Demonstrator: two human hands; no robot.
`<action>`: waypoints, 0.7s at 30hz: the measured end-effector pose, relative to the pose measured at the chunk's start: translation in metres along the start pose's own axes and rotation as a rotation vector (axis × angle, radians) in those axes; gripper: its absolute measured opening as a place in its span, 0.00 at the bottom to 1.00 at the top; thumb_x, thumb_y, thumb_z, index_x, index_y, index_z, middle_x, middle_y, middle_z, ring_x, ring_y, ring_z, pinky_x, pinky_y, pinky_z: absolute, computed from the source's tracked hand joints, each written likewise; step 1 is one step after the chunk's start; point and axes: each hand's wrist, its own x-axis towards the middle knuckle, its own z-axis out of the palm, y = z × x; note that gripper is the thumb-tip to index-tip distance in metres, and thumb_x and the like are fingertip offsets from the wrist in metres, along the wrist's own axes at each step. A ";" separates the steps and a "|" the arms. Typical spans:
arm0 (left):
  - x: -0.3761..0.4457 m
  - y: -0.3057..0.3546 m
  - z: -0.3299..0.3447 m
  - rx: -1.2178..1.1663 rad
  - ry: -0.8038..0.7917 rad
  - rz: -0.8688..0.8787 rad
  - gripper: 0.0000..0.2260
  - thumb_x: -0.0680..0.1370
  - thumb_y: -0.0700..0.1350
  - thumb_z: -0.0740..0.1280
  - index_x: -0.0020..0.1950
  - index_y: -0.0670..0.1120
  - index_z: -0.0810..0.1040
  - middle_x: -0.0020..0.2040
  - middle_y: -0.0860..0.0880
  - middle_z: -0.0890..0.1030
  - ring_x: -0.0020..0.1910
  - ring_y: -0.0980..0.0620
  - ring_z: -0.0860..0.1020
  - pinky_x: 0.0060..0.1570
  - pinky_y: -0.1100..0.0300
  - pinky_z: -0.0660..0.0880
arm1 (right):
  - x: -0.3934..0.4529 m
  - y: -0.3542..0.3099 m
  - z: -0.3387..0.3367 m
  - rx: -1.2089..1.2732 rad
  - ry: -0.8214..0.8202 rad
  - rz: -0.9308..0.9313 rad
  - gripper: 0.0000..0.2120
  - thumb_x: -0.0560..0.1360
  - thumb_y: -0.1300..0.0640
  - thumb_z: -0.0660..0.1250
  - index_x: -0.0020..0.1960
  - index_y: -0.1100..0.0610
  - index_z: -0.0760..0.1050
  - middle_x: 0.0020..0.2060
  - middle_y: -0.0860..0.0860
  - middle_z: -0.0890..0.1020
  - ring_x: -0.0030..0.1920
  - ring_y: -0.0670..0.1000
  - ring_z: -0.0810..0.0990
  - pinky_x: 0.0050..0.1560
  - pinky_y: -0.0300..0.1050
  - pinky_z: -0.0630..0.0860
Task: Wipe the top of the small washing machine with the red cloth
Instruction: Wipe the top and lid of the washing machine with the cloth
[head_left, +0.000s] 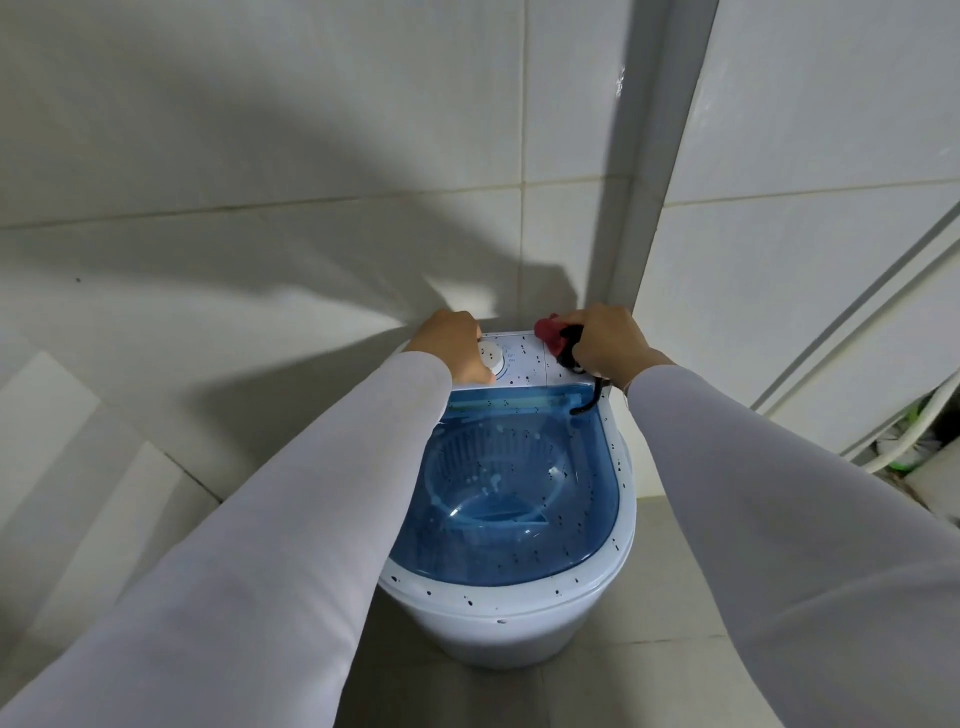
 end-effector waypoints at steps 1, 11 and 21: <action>0.001 0.000 0.000 0.001 0.000 0.000 0.15 0.69 0.50 0.74 0.49 0.42 0.81 0.42 0.45 0.80 0.42 0.46 0.74 0.41 0.60 0.70 | -0.001 0.001 -0.001 -0.005 0.007 -0.016 0.21 0.74 0.65 0.59 0.64 0.50 0.75 0.57 0.57 0.81 0.56 0.60 0.77 0.55 0.47 0.76; 0.004 0.002 -0.001 -0.002 -0.018 -0.016 0.14 0.68 0.49 0.75 0.47 0.43 0.79 0.41 0.46 0.77 0.43 0.46 0.73 0.41 0.60 0.68 | -0.013 0.008 -0.001 0.016 -0.006 -0.135 0.21 0.71 0.70 0.60 0.55 0.52 0.82 0.61 0.52 0.80 0.60 0.55 0.76 0.63 0.45 0.72; 0.003 0.000 -0.001 -0.044 -0.017 -0.017 0.18 0.69 0.50 0.75 0.53 0.41 0.81 0.49 0.42 0.83 0.45 0.46 0.75 0.47 0.57 0.75 | -0.029 0.009 -0.006 0.061 -0.054 -0.139 0.18 0.70 0.73 0.60 0.49 0.58 0.83 0.59 0.53 0.81 0.59 0.56 0.76 0.58 0.43 0.73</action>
